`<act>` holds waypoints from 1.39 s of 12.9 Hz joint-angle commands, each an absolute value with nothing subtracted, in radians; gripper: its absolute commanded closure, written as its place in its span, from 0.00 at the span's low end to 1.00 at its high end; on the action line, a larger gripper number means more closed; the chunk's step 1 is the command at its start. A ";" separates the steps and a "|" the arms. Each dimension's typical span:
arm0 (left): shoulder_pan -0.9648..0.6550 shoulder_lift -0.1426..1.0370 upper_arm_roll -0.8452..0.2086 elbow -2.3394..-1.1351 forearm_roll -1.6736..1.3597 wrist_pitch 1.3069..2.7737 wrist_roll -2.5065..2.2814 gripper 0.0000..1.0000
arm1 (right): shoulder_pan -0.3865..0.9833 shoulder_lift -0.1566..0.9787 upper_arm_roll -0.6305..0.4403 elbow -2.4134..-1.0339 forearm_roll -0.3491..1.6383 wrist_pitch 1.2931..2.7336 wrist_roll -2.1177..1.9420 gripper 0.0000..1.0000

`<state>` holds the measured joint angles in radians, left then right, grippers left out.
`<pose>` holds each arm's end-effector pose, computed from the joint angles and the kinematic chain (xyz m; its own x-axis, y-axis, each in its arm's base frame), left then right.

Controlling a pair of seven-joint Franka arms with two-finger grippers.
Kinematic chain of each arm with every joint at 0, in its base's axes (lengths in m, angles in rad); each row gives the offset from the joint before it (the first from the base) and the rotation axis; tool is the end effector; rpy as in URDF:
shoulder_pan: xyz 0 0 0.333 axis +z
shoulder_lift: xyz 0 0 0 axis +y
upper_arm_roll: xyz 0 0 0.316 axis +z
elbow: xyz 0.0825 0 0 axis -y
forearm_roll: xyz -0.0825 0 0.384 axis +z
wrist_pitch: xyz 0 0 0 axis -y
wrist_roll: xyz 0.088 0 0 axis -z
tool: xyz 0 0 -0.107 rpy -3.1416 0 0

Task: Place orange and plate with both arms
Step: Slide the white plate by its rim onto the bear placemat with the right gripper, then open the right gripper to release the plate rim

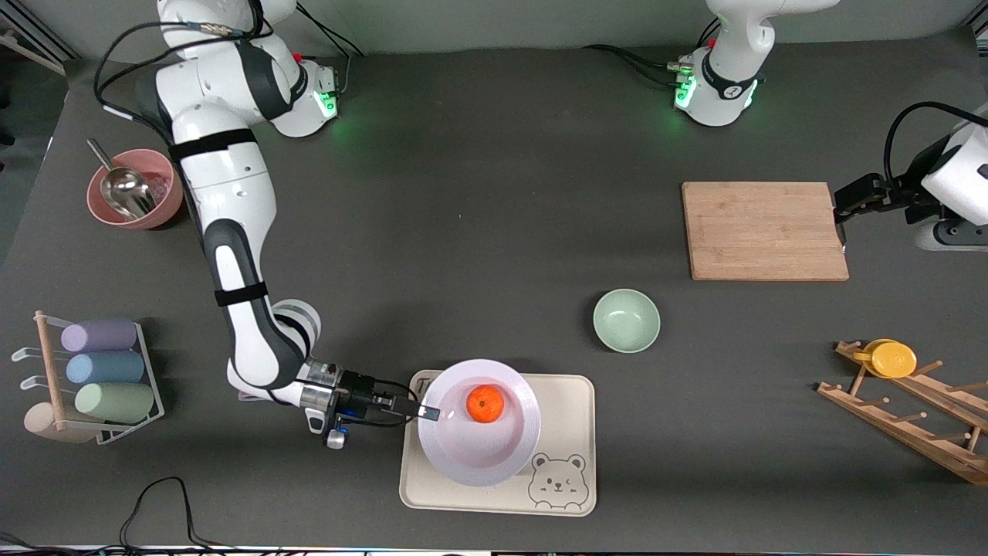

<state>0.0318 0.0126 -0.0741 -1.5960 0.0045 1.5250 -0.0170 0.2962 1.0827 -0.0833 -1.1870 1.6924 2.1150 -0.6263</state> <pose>0.5516 -0.0226 0.6019 0.9962 -0.0250 -0.0834 -0.0255 -0.9997 -0.0050 0.7354 0.2262 0.1429 0.9680 -0.2511 -0.0023 -0.0812 -0.3041 -0.9492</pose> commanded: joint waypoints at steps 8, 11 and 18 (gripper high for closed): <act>0.014 -0.005 -0.058 -1.597 -0.008 1.506 -0.005 0.00 | 0.305 1.256 -0.052 -0.963 1.661 2.232 -0.569 1.00; 0.014 -0.005 -0.058 -1.597 -0.008 1.506 -0.009 0.00 | 0.305 1.261 -0.052 -0.962 1.661 2.230 -0.575 0.87; 0.012 -0.005 -0.060 -1.597 -0.008 1.508 -0.011 0.00 | 0.301 1.247 -0.051 -0.963 1.664 2.221 -0.563 0.00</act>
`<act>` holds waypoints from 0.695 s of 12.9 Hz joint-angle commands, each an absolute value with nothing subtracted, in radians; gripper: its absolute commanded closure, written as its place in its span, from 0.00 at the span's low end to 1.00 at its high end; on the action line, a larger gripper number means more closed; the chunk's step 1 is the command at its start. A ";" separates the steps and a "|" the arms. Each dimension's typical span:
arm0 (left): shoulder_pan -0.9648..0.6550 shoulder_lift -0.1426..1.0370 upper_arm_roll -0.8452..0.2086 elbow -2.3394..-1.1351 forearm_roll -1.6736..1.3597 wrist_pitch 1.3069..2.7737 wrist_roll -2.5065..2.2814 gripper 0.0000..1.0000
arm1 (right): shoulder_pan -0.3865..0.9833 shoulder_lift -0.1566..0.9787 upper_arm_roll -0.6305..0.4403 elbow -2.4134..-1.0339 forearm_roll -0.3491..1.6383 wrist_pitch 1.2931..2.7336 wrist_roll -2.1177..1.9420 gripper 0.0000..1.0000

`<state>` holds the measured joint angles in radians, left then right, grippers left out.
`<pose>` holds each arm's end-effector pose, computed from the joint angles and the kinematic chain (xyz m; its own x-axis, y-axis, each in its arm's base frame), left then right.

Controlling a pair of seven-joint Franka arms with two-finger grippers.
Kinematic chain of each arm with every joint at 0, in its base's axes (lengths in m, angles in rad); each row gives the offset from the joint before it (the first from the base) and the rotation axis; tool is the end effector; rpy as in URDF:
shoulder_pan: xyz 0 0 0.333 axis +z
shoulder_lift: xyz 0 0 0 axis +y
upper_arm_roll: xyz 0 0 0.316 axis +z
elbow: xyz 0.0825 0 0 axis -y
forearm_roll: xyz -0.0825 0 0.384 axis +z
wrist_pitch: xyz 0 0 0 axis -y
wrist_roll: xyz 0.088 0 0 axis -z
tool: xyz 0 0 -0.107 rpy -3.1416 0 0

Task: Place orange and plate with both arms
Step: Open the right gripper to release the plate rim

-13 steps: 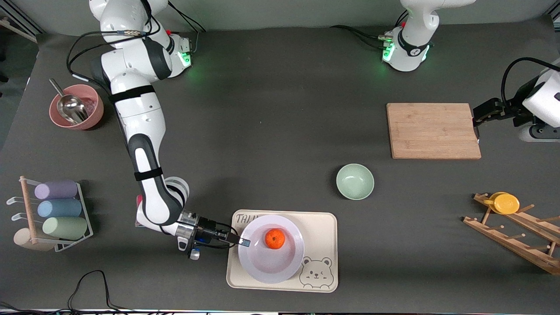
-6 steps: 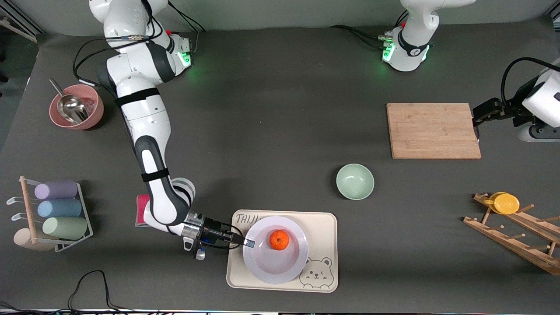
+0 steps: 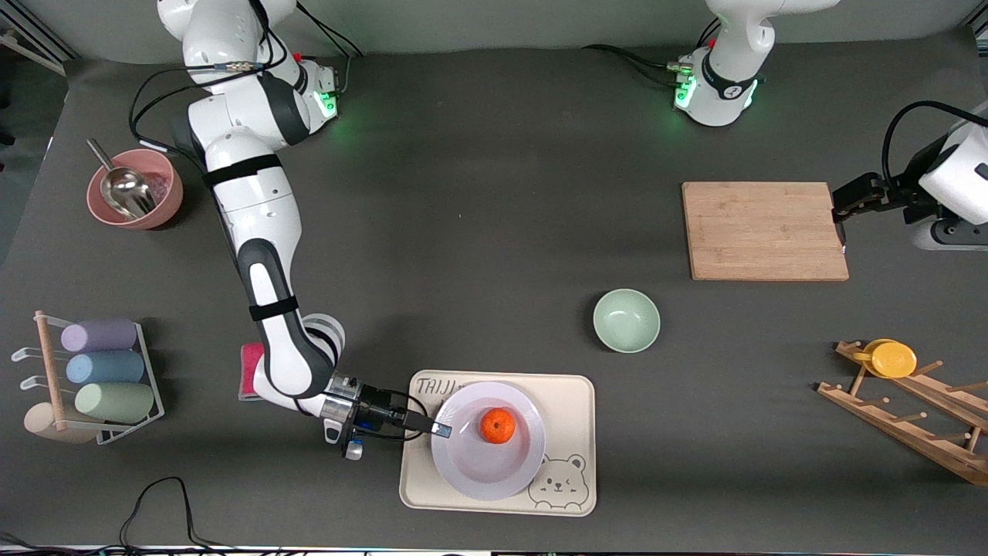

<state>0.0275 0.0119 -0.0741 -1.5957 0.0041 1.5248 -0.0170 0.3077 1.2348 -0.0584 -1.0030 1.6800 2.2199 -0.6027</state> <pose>0.5513 -0.0250 0.6024 0.9962 -0.0293 -0.0826 -0.0298 -0.9995 -0.0046 0.7485 0.2422 0.1049 0.9545 -0.2970 0.0252 -0.0810 -0.3400 -0.9369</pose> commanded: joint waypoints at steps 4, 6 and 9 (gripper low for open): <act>0.011 -0.005 -0.060 -1.597 -0.008 1.508 -0.011 0.00 | 0.287 1.224 -0.060 -0.968 1.658 2.220 -0.561 0.00; 0.011 -0.006 -0.060 -1.597 -0.008 1.508 -0.011 0.00 | 0.269 1.201 -0.058 -0.969 1.605 2.220 -0.561 0.00; 0.009 -0.005 -0.060 -1.597 -0.008 1.508 -0.012 0.00 | 0.247 1.138 -0.061 -1.011 1.510 2.182 -0.561 0.00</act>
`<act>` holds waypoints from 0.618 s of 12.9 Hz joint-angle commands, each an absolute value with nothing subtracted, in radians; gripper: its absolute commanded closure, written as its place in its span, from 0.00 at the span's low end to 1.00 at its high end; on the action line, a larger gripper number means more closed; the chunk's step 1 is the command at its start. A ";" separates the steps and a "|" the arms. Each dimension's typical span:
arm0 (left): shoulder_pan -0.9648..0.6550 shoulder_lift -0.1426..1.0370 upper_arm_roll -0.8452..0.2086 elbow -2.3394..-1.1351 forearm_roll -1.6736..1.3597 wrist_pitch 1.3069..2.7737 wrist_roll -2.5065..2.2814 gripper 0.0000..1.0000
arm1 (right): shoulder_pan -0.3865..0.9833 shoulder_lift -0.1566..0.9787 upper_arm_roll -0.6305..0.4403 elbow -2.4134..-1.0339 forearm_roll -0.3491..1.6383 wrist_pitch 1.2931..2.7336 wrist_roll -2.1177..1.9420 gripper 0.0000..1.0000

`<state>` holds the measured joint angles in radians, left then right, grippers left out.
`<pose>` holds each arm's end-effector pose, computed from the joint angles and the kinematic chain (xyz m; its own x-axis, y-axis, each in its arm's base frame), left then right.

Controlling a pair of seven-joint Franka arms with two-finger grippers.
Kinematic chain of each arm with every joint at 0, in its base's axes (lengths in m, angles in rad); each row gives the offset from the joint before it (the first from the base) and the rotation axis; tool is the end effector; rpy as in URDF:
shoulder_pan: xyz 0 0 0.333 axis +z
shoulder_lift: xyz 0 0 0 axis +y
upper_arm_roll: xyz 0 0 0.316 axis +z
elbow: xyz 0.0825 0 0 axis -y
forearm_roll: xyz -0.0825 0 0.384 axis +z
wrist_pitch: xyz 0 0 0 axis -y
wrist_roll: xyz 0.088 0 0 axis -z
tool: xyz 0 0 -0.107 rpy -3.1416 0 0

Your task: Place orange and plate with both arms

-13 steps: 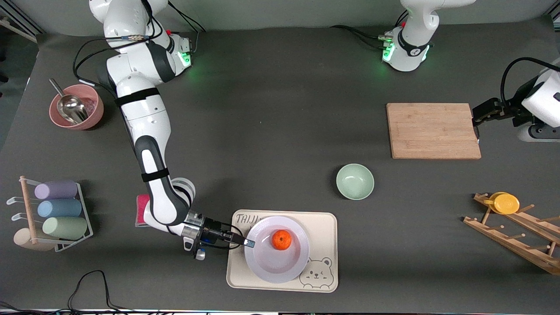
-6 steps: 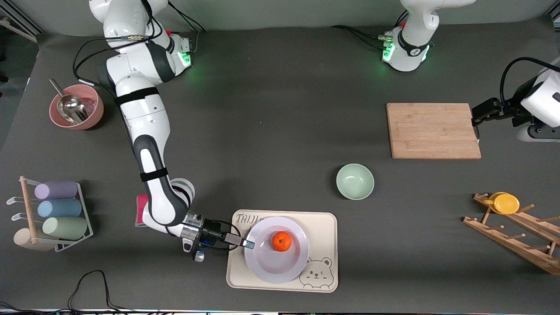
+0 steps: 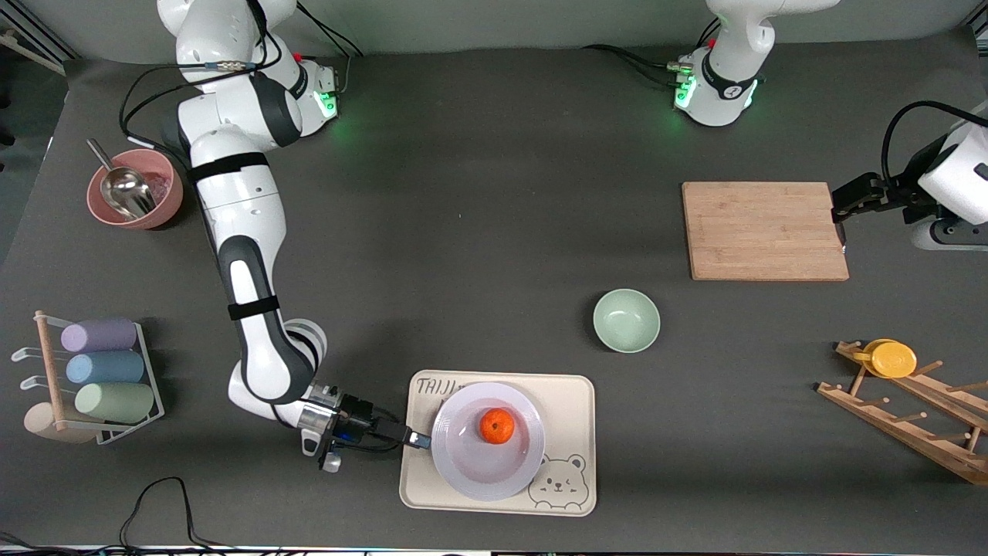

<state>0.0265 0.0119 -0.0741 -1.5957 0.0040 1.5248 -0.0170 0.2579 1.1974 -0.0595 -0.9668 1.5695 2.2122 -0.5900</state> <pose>0.5513 -0.0256 0.6024 0.9961 -0.0303 -0.0826 -0.0308 -0.9995 -0.0045 0.7728 0.2096 0.1488 0.9542 -0.2751 0.1173 -0.0015 -0.3967 -0.9179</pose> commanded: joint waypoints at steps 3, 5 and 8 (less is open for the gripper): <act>0.011 -0.006 -0.060 -1.597 -0.008 1.508 -0.014 0.00 | 0.235 1.039 -0.066 -1.112 1.343 2.172 -0.561 0.00; 0.011 -0.006 -0.061 -1.597 -0.008 1.508 -0.015 0.00 | 0.230 0.961 -0.092 -1.201 1.229 2.172 -0.561 0.00; 0.011 -0.008 -0.061 -1.597 -0.008 1.508 -0.015 0.00 | 0.245 0.815 -0.142 -1.379 1.090 2.171 -0.564 0.00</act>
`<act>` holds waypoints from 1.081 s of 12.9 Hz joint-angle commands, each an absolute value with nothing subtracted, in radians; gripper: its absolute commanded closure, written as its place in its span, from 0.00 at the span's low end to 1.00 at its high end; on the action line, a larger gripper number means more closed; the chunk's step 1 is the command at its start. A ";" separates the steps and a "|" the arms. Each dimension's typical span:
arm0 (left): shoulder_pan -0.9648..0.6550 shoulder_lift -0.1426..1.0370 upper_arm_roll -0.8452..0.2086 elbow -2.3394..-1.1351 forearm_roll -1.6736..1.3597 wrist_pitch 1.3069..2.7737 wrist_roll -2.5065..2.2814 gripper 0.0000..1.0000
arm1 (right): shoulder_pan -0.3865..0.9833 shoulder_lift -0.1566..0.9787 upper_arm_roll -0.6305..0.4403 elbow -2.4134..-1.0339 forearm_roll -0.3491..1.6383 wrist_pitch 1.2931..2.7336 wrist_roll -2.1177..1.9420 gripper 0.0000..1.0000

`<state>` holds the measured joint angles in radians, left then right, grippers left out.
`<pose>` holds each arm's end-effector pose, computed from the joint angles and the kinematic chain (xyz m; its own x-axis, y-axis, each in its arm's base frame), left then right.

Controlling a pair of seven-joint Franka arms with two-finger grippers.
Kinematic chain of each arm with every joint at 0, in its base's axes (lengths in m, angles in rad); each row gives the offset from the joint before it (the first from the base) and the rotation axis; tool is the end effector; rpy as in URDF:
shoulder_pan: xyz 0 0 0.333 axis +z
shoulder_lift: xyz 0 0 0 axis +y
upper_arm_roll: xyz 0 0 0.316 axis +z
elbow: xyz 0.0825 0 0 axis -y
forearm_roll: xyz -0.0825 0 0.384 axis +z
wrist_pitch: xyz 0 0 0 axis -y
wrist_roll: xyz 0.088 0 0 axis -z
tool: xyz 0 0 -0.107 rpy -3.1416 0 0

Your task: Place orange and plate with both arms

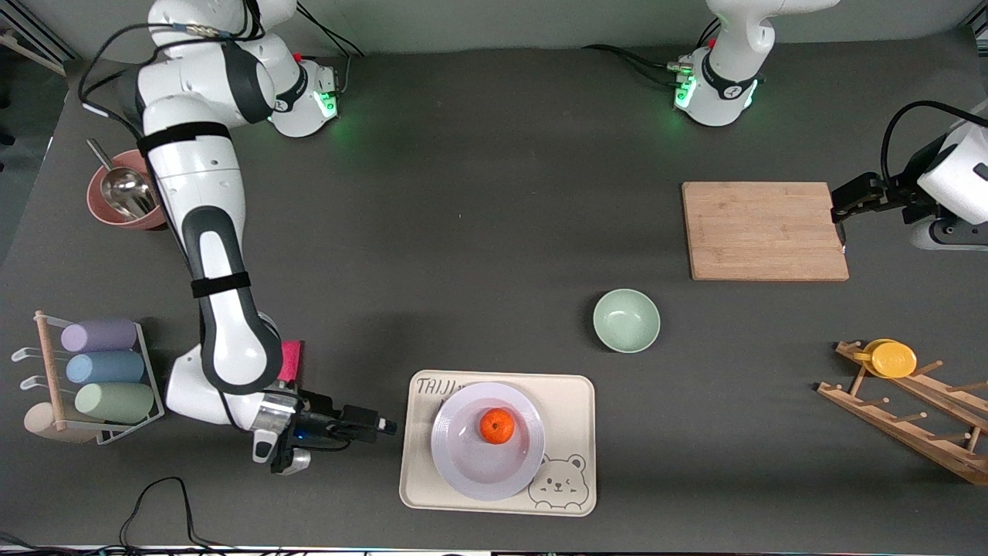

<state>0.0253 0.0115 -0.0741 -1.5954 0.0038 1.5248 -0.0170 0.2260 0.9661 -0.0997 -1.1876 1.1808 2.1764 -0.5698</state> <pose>0.5512 -0.0263 0.6028 0.9961 -0.0315 -0.0819 -0.0320 -0.9995 -0.0043 0.7611 0.1559 0.2162 0.9762 -0.0583 0.2087 0.1200 -0.6565 -0.7447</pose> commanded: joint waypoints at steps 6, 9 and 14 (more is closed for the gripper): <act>0.011 -0.008 -0.061 -1.597 -0.009 1.508 -0.015 0.00 | 0.362 0.536 -0.349 -1.643 0.786 2.102 -0.468 0.00; 0.011 -0.008 -0.061 -1.597 -0.014 1.508 -0.015 0.00 | 0.406 0.462 -0.446 -1.658 0.588 2.019 -0.332 0.00; 0.011 -0.008 -0.061 -1.597 -0.014 1.508 -0.017 0.00 | 0.406 0.332 -0.453 -1.649 0.286 1.936 -0.175 0.00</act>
